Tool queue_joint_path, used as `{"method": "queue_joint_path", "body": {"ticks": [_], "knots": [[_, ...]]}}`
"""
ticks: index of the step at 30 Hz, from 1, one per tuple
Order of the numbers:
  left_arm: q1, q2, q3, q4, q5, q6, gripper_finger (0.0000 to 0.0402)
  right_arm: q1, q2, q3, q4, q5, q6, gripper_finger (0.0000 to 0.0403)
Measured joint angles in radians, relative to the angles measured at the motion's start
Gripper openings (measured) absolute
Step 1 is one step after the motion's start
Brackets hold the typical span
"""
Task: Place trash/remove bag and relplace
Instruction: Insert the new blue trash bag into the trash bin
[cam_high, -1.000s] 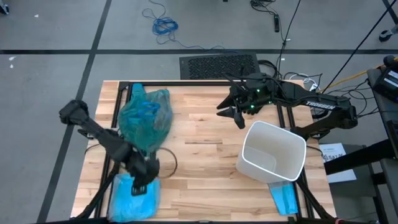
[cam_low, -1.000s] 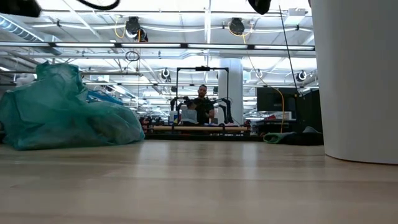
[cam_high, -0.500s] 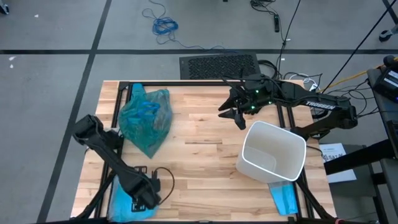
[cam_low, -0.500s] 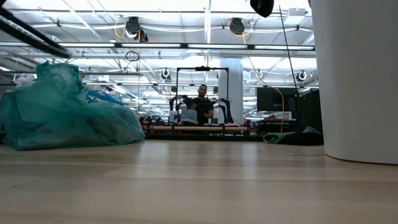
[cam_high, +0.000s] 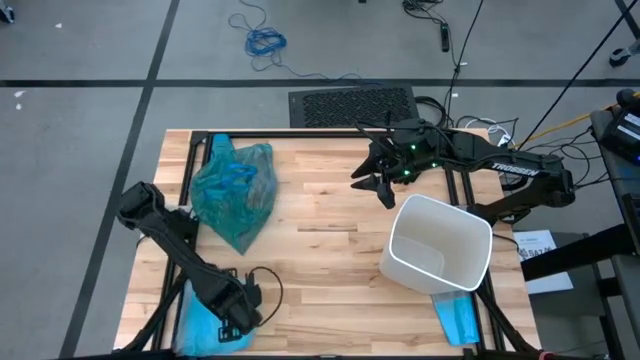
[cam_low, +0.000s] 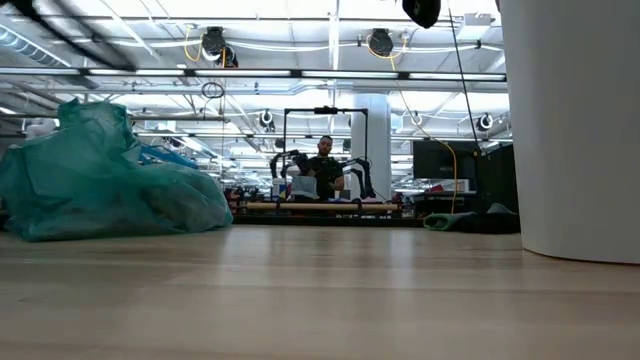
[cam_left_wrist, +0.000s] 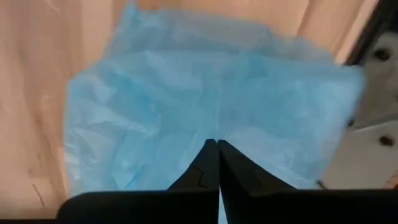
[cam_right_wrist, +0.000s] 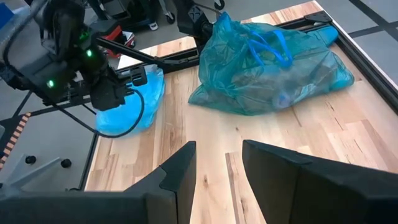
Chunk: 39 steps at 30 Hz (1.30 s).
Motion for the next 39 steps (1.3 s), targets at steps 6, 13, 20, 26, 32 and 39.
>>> {"method": "queue_joint_path", "body": {"ticks": [6,13,20,26,32,39], "knots": [[0.087,-0.161,0.0,-0.002,-0.173,-0.076,0.0001,0.0,-0.01,0.0,-0.002,0.0,0.0,0.0122],[0.208,-0.343,0.001,0.057,-0.261,-0.069,0.0001,-0.021,-0.049,0.0,-0.073,0.011,-0.016,0.0122],[0.193,-0.277,-0.07,0.022,-0.029,0.102,0.0014,-0.029,-0.06,0.0,-0.117,0.011,-0.059,0.0122],[0.219,-0.25,-0.139,0.108,0.006,0.109,0.0102,-0.029,-0.06,0.0,-0.121,0.01,-0.066,0.0122],[0.245,-0.249,-0.242,0.186,0.021,0.074,0.021,-0.029,-0.06,0.0,-0.133,0.009,-0.067,0.0122],[0.246,-0.25,-0.335,0.196,0.153,0.003,0.0263,-0.029,-0.06,0.0,-0.159,0.008,-0.061,0.0122]]}}
